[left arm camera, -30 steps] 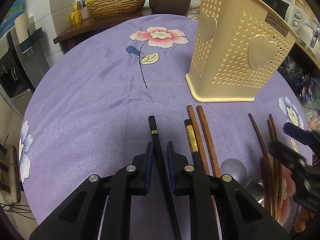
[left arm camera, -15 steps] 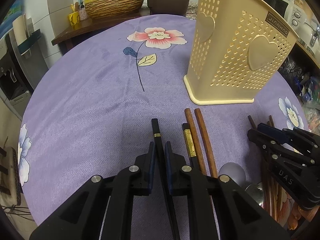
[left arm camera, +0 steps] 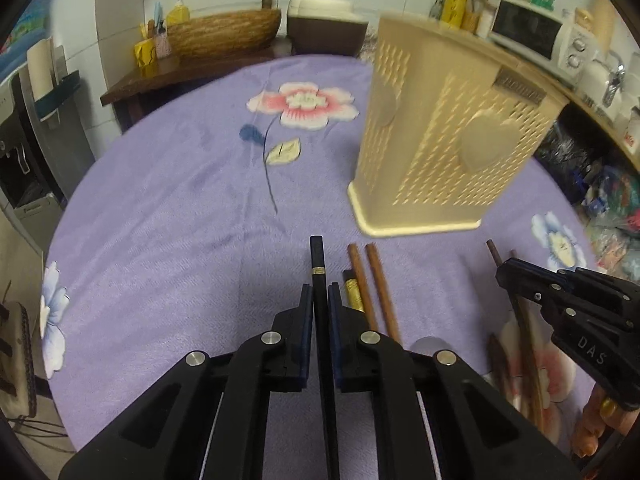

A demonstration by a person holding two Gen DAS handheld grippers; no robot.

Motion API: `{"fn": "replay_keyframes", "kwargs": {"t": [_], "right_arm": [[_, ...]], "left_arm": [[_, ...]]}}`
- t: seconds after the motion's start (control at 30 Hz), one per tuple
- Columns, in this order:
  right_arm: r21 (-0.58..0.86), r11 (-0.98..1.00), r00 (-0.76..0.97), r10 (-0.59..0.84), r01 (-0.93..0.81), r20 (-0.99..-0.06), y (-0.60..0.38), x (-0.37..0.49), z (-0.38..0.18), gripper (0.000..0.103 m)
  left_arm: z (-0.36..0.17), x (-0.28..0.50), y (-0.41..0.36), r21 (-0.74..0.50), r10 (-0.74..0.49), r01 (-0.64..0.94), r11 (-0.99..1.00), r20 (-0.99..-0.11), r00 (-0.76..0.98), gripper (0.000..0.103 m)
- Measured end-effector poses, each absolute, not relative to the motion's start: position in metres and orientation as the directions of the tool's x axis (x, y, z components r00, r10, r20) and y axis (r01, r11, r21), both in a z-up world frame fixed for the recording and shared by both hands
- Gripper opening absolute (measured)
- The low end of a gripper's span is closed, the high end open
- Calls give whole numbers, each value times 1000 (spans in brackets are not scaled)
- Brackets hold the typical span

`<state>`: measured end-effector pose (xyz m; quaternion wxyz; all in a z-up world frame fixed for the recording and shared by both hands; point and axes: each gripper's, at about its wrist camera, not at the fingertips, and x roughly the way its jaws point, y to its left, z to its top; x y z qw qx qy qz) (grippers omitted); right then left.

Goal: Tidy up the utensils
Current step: 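Lift both chopsticks upright and carry them over the beige holder with both tools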

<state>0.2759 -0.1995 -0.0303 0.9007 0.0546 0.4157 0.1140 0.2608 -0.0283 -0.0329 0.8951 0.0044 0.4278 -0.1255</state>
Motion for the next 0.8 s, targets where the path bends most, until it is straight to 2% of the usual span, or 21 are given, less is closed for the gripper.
{"fn": "replay_keyframes", "kwargs": {"t": [0.13, 0.37, 0.57, 0.8], "right_arm": [[227, 951, 683, 310, -212, -662, -221, 251, 9, 7], [223, 944, 761, 329, -244, -560, -262, 215, 73, 7], [228, 952, 804, 297, -205, -516, -294, 208, 101, 7], [213, 958, 814, 275, -190, -511, -300, 208, 103, 7]], "left_arm": [[7, 243, -20, -138, -283, 265, 954, -696, 660, 9], [69, 217, -5, -146, -334, 308, 940, -575, 747, 9], [90, 213, 4, -147, -341, 311, 939, -528, 778, 9], [93, 216, 4, -130, -328, 307, 943, -518, 790, 9]]}}
